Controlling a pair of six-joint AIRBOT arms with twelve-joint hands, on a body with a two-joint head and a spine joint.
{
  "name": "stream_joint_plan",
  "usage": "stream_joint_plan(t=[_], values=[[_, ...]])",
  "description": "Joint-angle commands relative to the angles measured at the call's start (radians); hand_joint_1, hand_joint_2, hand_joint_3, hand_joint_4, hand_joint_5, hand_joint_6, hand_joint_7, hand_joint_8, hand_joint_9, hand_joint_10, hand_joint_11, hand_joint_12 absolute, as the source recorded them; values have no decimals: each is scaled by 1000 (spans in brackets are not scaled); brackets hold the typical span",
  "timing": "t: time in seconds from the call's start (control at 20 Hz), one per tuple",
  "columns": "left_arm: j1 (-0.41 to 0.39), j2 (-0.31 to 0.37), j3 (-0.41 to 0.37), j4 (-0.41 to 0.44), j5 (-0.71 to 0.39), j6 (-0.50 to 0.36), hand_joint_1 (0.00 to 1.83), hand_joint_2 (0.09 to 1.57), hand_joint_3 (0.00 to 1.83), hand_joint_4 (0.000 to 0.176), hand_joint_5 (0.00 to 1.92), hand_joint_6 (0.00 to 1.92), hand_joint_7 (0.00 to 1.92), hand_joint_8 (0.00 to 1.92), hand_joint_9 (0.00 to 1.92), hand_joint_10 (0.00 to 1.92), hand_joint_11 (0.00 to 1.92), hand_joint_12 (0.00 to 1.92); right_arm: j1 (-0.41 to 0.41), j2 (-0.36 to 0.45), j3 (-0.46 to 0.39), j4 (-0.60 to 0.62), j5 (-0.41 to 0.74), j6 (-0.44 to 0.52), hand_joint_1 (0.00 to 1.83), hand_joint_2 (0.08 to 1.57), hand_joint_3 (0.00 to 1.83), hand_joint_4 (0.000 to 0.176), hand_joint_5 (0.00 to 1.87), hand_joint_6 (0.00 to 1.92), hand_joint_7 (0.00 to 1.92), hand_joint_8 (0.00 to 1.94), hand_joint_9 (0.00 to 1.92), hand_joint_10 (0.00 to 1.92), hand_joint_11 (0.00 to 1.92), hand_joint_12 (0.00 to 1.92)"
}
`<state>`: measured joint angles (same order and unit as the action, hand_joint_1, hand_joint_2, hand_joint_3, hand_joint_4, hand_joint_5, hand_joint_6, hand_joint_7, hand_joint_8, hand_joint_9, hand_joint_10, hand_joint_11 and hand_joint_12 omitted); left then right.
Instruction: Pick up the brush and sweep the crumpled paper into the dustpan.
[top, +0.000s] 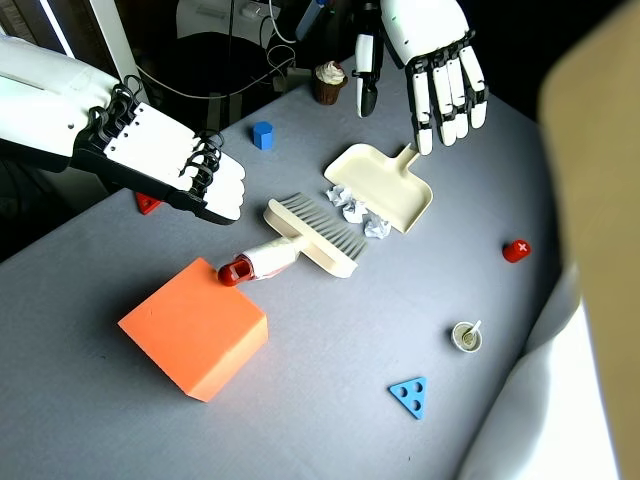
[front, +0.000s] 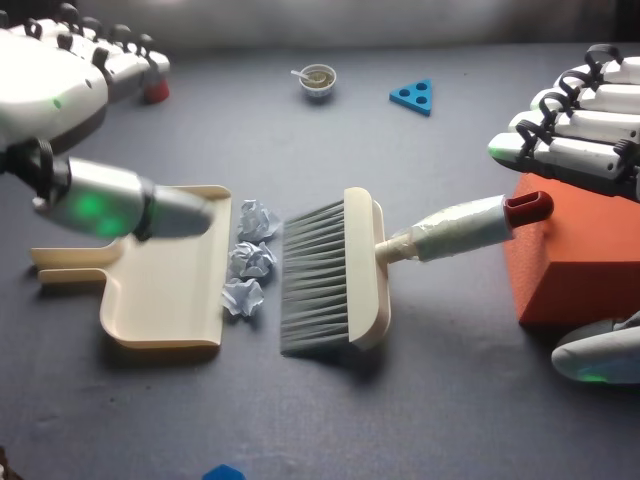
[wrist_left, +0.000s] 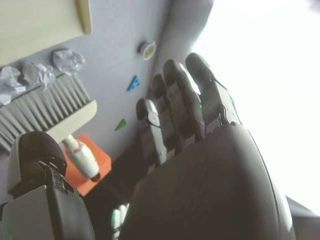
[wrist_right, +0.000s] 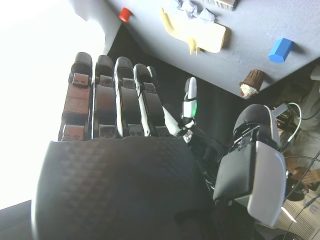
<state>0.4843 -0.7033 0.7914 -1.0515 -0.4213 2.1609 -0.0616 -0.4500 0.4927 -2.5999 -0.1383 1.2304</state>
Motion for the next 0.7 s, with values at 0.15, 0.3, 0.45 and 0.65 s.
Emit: stream_joint_plan(t=[0.15, 0.3, 0.45, 0.65], values=[[-31, 5, -4, -11, -54, 71, 0, 877, 0, 0, 102, 0, 142, 0, 152, 0, 101, 159, 5, 11, -3, -9, -102, -1, 0, 925, 5, 0, 118, 3, 142, 2, 147, 3, 150, 46], [-18, 13, -32, -27, -68, 90, 0, 876, 0, 0, 112, 4, 156, 5, 161, 4, 107, 155, 5, 11, -3, -9, -102, -1, 0, 905, 0, 0, 115, 2, 137, 1, 147, 3, 150, 42], [-12, 23, -40, -17, -56, 109, 0, 880, 1, 0, 93, 0, 144, 0, 148, 0, 98, 145, 5, 11, -3, -9, -102, -1, 0, 896, 0, 0, 112, 0, 140, 1, 156, 5, 168, 45], [-8, 26, -24, 18, 2, 109, 0, 870, 0, 0, 78, 0, 146, 0, 153, 1, 111, 142, 5, 11, -3, -9, -102, -1, 0, 905, 1, 0, 111, 0, 146, 2, 162, 4, 167, 37]])
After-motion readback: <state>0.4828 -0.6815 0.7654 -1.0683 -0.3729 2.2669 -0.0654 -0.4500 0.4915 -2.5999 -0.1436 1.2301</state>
